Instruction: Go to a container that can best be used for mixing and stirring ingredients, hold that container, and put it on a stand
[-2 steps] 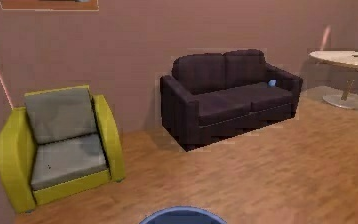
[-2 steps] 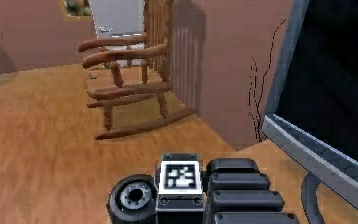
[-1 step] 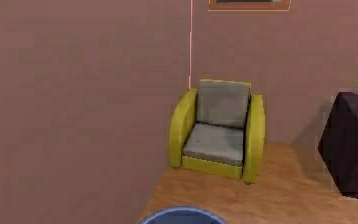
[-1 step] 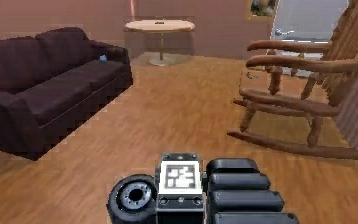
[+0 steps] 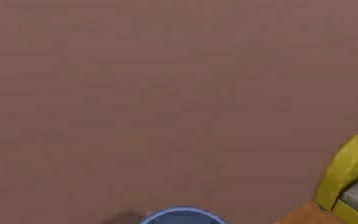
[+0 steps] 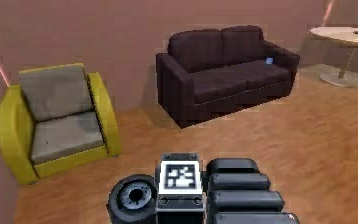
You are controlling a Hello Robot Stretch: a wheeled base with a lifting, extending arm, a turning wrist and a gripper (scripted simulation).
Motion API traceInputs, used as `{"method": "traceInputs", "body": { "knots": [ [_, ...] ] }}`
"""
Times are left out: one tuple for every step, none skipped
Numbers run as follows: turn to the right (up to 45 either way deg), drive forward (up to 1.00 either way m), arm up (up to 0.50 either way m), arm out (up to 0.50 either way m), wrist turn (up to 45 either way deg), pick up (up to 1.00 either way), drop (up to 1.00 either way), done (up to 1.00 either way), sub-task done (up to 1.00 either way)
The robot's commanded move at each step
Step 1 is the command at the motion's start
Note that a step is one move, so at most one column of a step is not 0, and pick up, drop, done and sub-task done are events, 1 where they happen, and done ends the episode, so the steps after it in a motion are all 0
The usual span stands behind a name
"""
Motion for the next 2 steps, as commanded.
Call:
{"method": "traceInputs", "body": {
  "knots": [
    [-45.0,0.0,0.0,0.0,0.0,0.0,0.0,0.0,0.0],
    [-12.0,0.0,0.0,0.0,0.0,0.0,0.0,0.0,0.0]
  ]
}}
